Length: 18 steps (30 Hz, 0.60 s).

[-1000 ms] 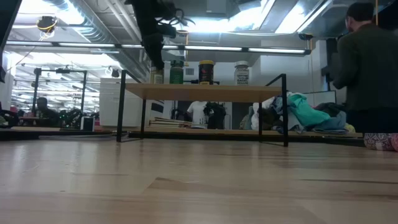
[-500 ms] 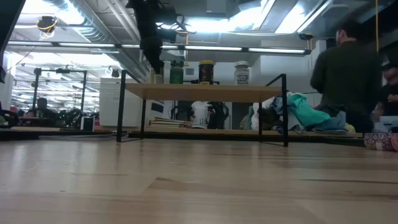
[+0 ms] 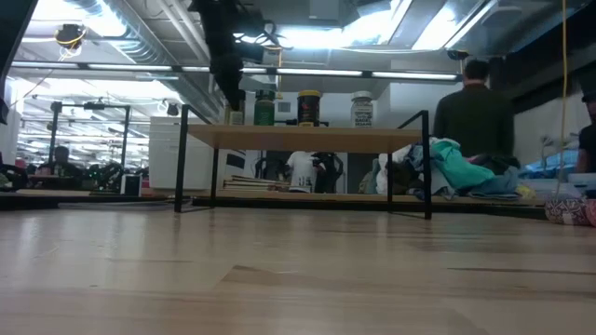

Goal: Shelf spices
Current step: Remove the black seasoning bottle from the shelf

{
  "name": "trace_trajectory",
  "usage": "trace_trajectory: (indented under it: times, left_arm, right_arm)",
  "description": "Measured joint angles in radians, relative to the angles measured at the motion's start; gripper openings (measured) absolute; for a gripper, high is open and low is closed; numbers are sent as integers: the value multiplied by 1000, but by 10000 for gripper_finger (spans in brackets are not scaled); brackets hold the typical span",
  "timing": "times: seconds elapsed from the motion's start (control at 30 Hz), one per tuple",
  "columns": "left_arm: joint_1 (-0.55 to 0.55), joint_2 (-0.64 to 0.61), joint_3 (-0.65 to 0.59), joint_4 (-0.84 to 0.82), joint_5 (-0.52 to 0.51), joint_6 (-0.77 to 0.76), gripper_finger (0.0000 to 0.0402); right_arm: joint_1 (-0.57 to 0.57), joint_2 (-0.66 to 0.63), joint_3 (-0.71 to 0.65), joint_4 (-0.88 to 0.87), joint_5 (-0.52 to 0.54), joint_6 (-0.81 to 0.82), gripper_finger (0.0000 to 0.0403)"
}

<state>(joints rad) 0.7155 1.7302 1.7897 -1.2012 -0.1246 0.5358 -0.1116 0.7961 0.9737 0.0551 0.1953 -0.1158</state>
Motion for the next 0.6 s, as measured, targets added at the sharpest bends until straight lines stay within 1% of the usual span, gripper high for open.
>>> trace_trajectory:
  times: [0.13, 0.27, 0.6]
  left_arm:
    - [-4, -3, 1, -34, -1, -3, 206]
    - [-15, -16, 0, -57, -6, -9, 197]
    - [-67, -77, 0, -82, -8, -36, 197]
  right_arm:
    - [0, 1, 0, -6, 0, 0, 277]
    - [0, 0, 0, -5, 3, 0, 277]
    - [0, 0, 0, -6, 3, -1, 277]
